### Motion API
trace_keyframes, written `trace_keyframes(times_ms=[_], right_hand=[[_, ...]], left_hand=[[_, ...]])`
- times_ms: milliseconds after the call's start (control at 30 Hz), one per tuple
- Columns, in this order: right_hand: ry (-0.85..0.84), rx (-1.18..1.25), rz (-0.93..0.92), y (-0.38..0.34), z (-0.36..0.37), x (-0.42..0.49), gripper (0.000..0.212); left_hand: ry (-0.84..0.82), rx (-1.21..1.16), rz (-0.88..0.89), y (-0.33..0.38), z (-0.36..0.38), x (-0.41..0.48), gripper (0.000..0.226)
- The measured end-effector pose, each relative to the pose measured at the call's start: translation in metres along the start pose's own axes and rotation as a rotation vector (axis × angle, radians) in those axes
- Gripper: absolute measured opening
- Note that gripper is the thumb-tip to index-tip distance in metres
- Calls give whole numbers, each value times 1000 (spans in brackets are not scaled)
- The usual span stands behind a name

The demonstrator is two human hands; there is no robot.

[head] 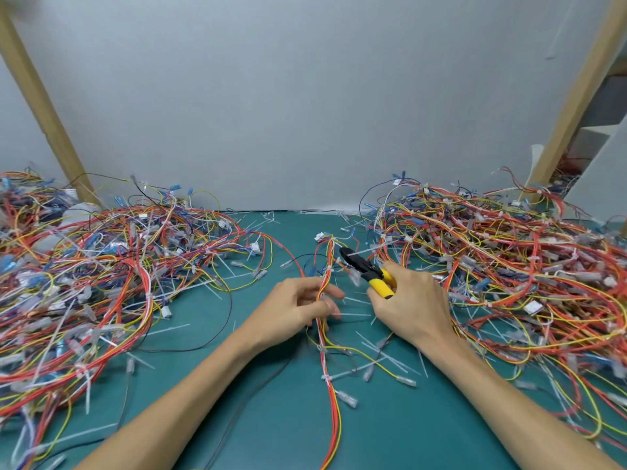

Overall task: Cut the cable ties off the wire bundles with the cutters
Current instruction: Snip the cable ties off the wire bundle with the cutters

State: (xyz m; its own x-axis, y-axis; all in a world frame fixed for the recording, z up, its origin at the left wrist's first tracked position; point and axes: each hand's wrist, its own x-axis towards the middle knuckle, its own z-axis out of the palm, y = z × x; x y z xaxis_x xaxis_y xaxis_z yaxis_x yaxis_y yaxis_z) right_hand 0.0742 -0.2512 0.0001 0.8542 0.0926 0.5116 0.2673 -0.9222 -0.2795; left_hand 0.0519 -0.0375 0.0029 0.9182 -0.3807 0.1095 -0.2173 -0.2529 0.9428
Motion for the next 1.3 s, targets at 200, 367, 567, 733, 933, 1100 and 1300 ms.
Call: trace_keyframes(times_ms=[200,367,567,733,933,1100,1300], right_hand=[[18,21,-17,0,-1,1,29],[20,18,-5,1,1,2,30],[39,62,1,3,4,4,30],[61,62,-21,1,2,2,32],[94,52,-38,1,0,1,29],[253,-70,-25,-1,3,2,47],[309,21,114,0,6,5,67]], left_hand=[[0,-42,29,-4,-2,1,24],[32,192,121,-11,-4,6,37],[145,71,91,-12,-3,8,37],[209,-80,-14,-8,-2,6,47],[251,-265,38,-3,-2,4,35],[186,-353,39,-2,-8,3,22],[178,-352,22,-4,-8,3,29]])
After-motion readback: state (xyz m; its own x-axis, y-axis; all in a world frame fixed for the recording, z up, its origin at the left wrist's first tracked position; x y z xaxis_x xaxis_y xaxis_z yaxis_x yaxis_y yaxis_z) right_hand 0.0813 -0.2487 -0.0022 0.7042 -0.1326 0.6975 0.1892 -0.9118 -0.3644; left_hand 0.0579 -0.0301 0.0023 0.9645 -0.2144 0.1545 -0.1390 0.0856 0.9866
